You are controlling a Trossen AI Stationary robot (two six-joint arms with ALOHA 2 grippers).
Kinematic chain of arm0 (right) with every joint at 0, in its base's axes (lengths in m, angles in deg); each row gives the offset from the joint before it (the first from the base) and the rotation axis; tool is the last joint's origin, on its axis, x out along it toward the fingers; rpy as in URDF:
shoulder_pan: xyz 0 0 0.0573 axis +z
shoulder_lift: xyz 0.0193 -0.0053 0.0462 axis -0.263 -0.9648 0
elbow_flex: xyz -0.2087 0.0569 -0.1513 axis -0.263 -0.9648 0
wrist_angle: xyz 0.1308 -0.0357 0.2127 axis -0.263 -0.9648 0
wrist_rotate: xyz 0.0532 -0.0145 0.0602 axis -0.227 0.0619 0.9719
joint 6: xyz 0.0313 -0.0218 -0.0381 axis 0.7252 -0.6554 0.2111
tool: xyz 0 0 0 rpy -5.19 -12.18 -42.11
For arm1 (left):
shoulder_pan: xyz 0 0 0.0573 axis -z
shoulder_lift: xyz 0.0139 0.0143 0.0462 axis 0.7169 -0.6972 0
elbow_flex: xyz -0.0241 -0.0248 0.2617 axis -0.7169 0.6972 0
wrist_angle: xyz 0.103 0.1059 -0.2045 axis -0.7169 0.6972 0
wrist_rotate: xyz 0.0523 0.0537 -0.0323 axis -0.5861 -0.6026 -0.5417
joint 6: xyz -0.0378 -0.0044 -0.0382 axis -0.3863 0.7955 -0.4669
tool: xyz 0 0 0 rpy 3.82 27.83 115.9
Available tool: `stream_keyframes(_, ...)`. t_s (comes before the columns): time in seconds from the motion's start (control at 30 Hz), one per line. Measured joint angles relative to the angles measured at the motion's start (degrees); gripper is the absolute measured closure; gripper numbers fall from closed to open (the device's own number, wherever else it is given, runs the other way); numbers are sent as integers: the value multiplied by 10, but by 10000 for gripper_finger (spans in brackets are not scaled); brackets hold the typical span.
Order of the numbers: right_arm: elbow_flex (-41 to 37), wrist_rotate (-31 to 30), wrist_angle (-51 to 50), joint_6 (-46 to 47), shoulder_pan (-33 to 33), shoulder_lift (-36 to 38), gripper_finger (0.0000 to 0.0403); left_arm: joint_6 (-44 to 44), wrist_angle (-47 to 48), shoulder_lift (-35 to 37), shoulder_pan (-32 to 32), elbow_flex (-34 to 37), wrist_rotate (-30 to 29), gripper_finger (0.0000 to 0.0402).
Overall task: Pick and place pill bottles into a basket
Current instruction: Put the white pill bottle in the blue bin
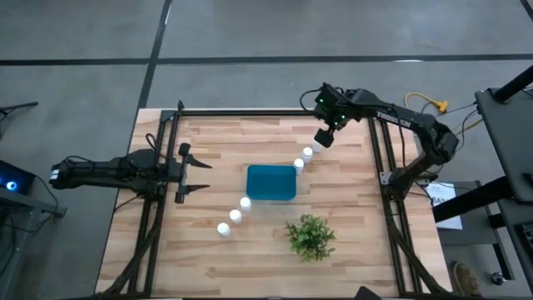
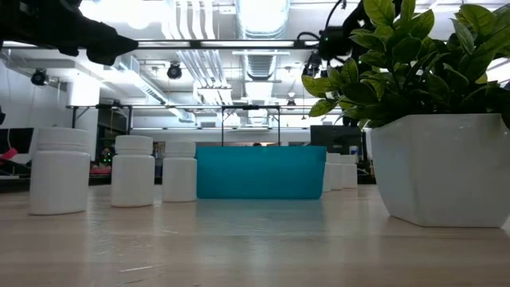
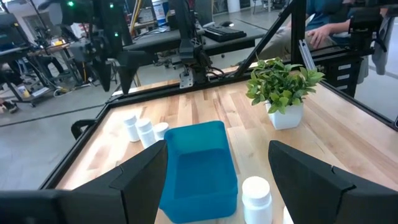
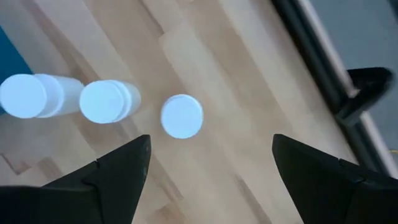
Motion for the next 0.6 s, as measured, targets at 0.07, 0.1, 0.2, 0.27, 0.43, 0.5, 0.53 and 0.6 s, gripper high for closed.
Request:
stream_keyframes(0.07, 3, 5, 0, -1, 0, -10, 78, 0, 0, 0, 0, 0, 0, 140)
stream_keyframes(0.1, 5, 5, 0, -2, 0, -14, 78, 0, 0, 0, 0, 0, 0, 140)
stream_keyframes(0.2, 13, 5, -1, -3, 0, -27, 78, 0, 0, 1, 0, 0, 0, 140)
stream_keyframes(0.27, 17, 6, -3, -5, 0, -36, 78, 0, 0, 0, 0, 0, 0, 140)
stream_keyframes(0.43, 27, 7, -15, -13, -1, -60, 78, 0, 0, 0, 0, 0, 0, 140)
stream_keyframes(0.5, 28, 7, -15, -13, -2, -68, 78, -1, 0, 0, 0, 0, 0, 140)
stream_keyframes(0.53, 28, 7, -15, -13, -2, -72, 78, -1, 0, 0, 0, 0, 0, 140)
stream_keyframes(0.6, 27, 7, -16, -15, -2, -77, 78, -1, 0, -1, 0, 0, 0, 140)
